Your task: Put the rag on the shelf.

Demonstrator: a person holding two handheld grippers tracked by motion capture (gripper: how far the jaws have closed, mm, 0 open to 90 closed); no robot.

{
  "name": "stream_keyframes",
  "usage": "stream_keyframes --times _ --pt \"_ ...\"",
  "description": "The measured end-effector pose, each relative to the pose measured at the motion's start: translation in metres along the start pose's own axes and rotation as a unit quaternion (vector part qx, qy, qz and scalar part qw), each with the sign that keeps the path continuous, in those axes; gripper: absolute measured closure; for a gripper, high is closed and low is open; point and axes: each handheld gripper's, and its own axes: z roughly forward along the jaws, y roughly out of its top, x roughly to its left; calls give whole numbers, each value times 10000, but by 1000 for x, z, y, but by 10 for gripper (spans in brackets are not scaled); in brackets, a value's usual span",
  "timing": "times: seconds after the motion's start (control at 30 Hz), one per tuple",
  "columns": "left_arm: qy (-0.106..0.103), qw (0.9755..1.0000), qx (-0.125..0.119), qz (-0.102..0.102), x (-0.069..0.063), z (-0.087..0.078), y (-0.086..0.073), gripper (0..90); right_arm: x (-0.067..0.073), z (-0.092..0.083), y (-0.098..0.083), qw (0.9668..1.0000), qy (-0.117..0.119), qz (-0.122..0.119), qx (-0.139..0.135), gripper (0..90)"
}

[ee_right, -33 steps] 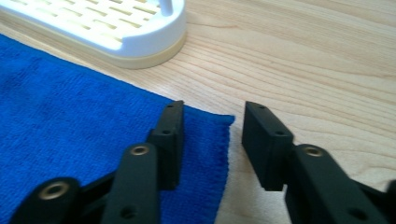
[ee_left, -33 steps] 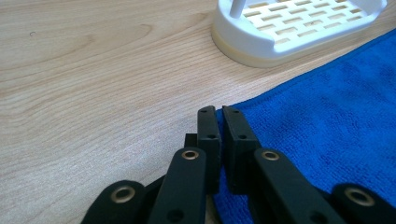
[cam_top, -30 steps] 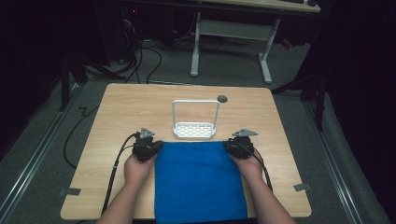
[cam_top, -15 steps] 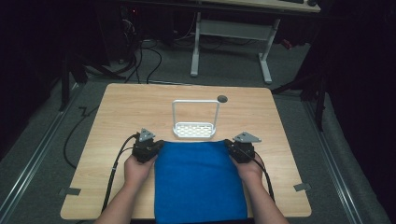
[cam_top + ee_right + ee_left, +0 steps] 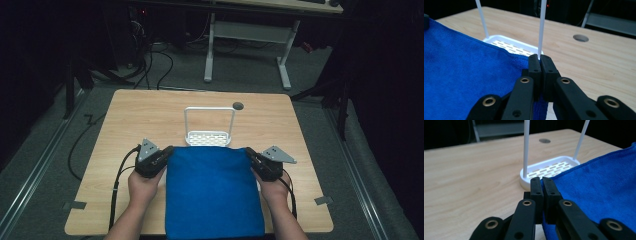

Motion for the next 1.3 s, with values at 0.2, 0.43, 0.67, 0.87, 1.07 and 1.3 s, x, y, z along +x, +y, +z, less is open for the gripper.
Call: stream_keyframes --times 0.2,0.43,0.67,0.87,1.07,1.3 --pt "15 9994 -352 31 -4 -17 10 880 5 -16 9 9995 -29 -8 -322 884" --pt "-25 9968 -792 100 -12 -34 25 881 8 -31 22 9977 -50 -31 -681 884" --pt "-13 9930 -1160 211 -20 -47 40 880 12 -46 36 9943 -131 -92 -1055 885" --pt "94 9890 -1449 292 -19 -57 56 880 10 -59 49 9904 -172 -142 -1365 885" --pt "151 9858 -1638 327 -18 -62 71 881 12 -65 65 9867 -177 -208 -1604 885" --pt "194 9818 -1835 442 -19 -65 91 882 11 -68 80 9838 -188 -291 -1756 885"
